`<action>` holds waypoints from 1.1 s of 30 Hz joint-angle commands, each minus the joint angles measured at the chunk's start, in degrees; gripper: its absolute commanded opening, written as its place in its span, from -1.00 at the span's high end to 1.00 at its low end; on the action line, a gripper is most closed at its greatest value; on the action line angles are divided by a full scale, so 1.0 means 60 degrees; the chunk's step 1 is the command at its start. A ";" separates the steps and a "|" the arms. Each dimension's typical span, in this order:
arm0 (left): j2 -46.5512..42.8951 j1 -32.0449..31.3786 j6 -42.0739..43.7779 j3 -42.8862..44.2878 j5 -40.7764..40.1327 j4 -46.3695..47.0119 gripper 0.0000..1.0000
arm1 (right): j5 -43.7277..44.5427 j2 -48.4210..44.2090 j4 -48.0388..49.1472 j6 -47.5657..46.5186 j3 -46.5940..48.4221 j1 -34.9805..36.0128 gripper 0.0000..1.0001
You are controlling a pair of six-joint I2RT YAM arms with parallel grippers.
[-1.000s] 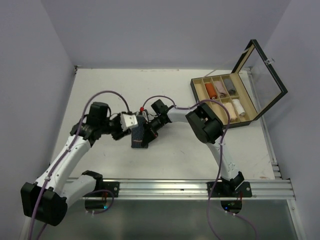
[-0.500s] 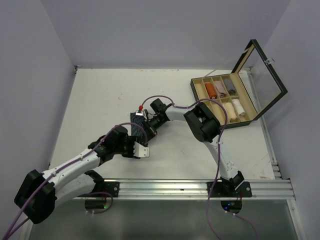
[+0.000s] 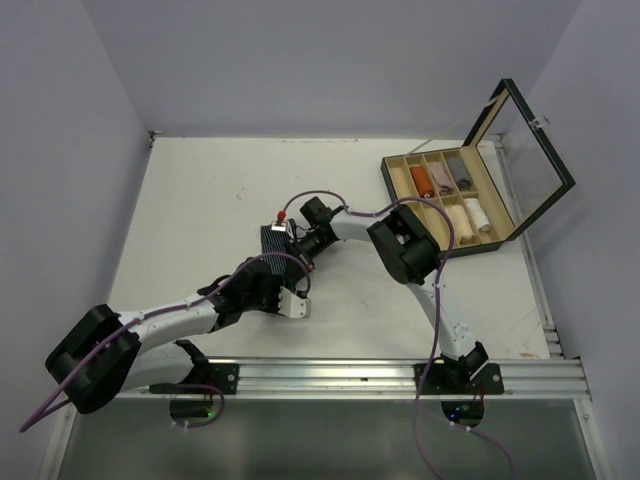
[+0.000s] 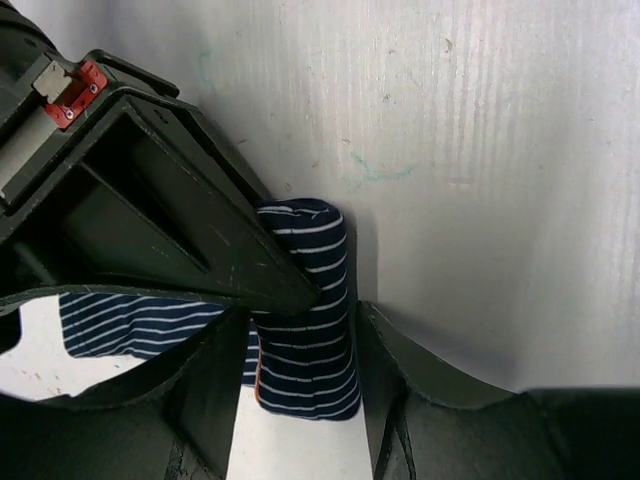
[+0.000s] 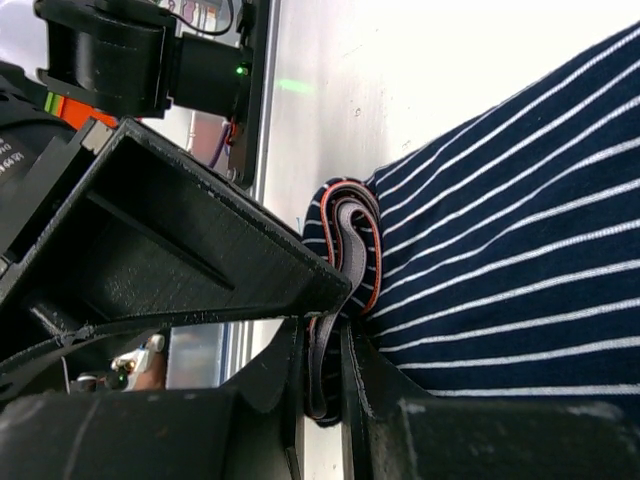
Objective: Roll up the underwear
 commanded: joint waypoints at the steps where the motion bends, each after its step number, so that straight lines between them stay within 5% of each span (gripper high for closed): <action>1: 0.0411 -0.0290 0.0102 -0.0459 -0.0590 0.0302 -0.01 | 0.1331 0.1030 -0.0753 -0.0946 -0.0288 -0.0088 1.00; 6: 0.0997 -0.0510 0.0452 -0.0138 -0.0343 -0.0852 0.15 | 0.1258 0.1001 -0.1207 -0.1225 -0.0112 -0.0088 1.00; 7: 0.1318 -0.0539 0.0482 0.0138 -0.0284 -0.1450 0.47 | 0.1258 0.0929 -0.1324 -0.1386 -0.0053 -0.0088 0.97; 11: 0.2417 -0.0554 0.0746 0.1091 0.0432 -0.3371 1.00 | 0.1710 0.0431 -0.2246 -0.1914 0.0386 -0.0219 0.50; 17: 0.3093 -0.0540 0.0483 0.1854 0.1282 -0.4648 1.00 | 0.2780 -0.0812 -0.2379 -0.1827 0.0884 -0.1170 -0.15; 19: 0.3355 -0.0481 0.0483 0.2219 0.1503 -0.5275 1.00 | 0.3072 -0.1136 -0.2482 -0.1914 0.1191 -0.1741 -0.20; 26: 0.4907 0.0994 0.0951 0.4488 0.3446 -0.7780 1.00 | 0.4201 -0.3141 -0.2628 -0.2602 0.1076 -0.3236 -0.18; 33: 0.8257 0.2535 0.1361 0.8003 0.4681 -1.0840 1.00 | 0.4671 -0.6115 -0.1795 -0.3204 -0.1789 -0.3398 -0.03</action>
